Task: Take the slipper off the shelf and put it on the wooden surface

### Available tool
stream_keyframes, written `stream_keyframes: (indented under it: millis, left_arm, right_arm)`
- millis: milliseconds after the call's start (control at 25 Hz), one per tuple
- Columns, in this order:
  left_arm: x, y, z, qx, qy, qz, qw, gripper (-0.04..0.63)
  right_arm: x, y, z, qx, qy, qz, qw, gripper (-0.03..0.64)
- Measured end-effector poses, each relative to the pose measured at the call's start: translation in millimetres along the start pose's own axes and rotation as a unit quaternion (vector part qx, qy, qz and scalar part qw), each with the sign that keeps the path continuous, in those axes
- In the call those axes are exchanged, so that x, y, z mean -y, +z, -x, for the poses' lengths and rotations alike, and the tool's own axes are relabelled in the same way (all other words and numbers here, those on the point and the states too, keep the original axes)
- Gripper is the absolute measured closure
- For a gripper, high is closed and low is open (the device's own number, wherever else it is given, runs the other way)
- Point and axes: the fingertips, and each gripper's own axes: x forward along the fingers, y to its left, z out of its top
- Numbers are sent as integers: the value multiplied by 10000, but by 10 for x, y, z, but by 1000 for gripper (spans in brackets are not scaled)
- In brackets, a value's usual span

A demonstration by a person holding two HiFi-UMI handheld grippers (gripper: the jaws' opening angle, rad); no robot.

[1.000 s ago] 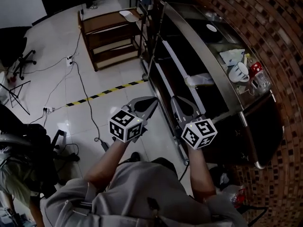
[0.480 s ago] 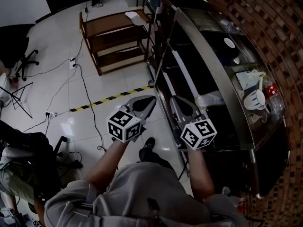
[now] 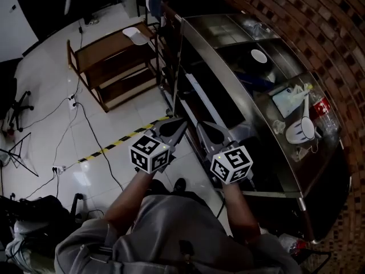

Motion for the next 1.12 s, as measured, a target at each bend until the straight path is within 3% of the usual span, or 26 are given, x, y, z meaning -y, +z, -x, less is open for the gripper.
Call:
stream_keyframes:
  millis: [320, 520, 760, 840, 960, 1120]
  left_arm:
    - [88, -97, -679, -558, -1132, -197, 9918, 592]
    - [184, -353, -1024, -996, -1964, -425, 9745, 592]
    - [331, -607, -1229, -1384, -2828, -522, 9477, 592]
    - [398, -667, -1250, -1396, -3081, -542, 9395, 592]
    - [474, -775, -1234, -1476, -3416, -595, 9263, 592]
    - [513, -939, -1184, -1745, -3790, -682, 9063, 592]
  right_arm:
    - [530, -184, 106, -74, -1153, -350, 9927, 617]
    - [917, -436, 285, -97, -2368, -735, 9687, 617]
    - [1270, -827, 767, 7, -3826, -1461, 9123, 581]
    - [1356, -967, 946, 99, -4292, -1679, 8874, 563]
    - [1473, -1216, 1131, 182, -4885, -2057, 8478, 458]
    - [1589, -1521, 1244, 532, -5405, -2762, 7929, 379]
